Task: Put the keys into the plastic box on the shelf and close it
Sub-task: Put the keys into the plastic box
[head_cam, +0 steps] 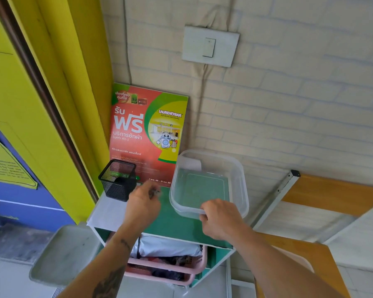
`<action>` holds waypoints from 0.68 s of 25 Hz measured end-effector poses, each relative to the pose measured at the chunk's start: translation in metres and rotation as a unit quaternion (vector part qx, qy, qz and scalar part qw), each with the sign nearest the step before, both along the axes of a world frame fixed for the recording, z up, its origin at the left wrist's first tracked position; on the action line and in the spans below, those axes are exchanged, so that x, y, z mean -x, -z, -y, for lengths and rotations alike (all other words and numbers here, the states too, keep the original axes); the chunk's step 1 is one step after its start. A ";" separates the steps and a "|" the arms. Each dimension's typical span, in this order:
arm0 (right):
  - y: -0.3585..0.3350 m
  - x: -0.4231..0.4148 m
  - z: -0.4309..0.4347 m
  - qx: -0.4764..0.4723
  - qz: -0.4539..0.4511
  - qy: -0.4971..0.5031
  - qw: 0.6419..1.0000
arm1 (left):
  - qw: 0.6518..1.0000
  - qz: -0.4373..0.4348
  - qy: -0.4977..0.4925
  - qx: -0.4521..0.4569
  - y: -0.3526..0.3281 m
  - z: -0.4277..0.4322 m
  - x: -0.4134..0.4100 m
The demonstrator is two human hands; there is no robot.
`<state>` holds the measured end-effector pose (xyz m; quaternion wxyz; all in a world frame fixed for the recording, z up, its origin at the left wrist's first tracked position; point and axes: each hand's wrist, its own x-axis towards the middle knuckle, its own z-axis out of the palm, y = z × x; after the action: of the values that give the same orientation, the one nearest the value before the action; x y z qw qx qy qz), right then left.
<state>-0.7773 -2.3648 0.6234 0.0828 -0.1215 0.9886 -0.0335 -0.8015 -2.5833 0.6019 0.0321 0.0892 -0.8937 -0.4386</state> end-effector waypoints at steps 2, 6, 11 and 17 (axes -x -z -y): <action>-0.001 0.001 0.000 -0.004 0.009 0.000 1.000 | 0.999 -0.036 0.000 -0.040 -0.027 -0.012 0.011; -0.002 0.002 0.000 -0.003 0.018 -0.006 1.000 | 0.988 -0.054 0.139 -0.041 -0.054 -0.044 0.036; -0.001 -0.002 0.000 -0.002 0.021 0.011 1.000 | 0.965 -0.030 0.231 0.123 -0.045 -0.075 0.056; -0.003 -0.001 0.000 -0.006 0.028 0.020 0.999 | 0.950 0.015 0.242 0.195 -0.032 -0.089 0.058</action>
<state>-0.7763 -2.3650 0.6267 0.1102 -0.1004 0.9883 -0.0323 -0.8596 -2.4947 0.6343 -0.0714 -0.1312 -0.9570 -0.2488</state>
